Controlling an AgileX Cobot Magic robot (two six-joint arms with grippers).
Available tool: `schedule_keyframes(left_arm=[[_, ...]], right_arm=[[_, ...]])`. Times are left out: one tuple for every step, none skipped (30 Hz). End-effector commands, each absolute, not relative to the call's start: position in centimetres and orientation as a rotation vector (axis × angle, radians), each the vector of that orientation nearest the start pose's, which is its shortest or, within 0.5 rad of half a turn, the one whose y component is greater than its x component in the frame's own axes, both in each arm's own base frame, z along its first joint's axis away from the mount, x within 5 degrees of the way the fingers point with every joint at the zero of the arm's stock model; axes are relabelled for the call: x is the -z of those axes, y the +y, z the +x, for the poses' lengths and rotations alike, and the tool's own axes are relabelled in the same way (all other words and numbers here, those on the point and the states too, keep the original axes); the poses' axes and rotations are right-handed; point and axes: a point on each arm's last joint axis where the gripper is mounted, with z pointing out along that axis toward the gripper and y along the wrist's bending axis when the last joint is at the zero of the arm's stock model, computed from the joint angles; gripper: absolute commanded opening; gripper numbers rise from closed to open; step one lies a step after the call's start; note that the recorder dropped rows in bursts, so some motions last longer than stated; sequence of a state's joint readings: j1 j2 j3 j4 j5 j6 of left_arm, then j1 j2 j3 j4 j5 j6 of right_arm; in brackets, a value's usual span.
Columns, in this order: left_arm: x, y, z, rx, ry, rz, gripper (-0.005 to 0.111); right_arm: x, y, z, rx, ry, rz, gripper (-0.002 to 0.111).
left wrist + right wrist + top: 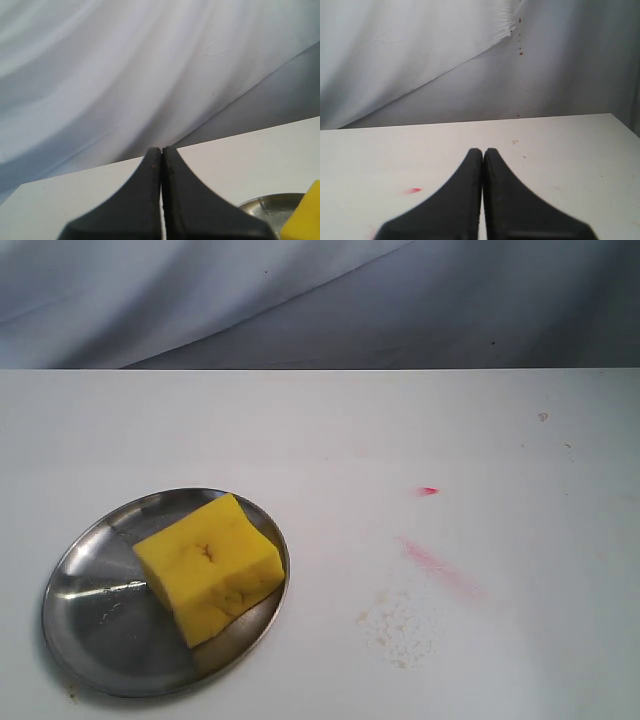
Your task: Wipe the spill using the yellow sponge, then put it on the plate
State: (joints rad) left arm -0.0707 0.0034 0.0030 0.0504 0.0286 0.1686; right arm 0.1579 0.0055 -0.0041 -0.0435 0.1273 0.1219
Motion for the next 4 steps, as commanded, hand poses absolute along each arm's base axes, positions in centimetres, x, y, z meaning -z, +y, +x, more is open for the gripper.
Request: schedule_keyframes(left_arm=[[-21.14, -0.38, 5.62, -0.107, 1.491, 0.203, 0.0], [-21.14, -0.38, 5.62, -0.107, 1.491, 0.203, 0.0], [-21.14, -0.38, 5.62, -0.107, 1.491, 0.203, 0.0], [-21.14, -0.38, 5.62, -0.107, 1.491, 0.203, 0.0]], right_arm=[[-20.13, 0.81, 5.58, -0.175, 1.616, -0.054, 0.0], [-20.13, 0.81, 5.58, -0.175, 1.616, -0.054, 0.0], [-20.13, 0.81, 5.58, -0.175, 1.616, -0.054, 0.0], [-20.13, 0.81, 5.58, -0.175, 1.616, -0.054, 0.0]])
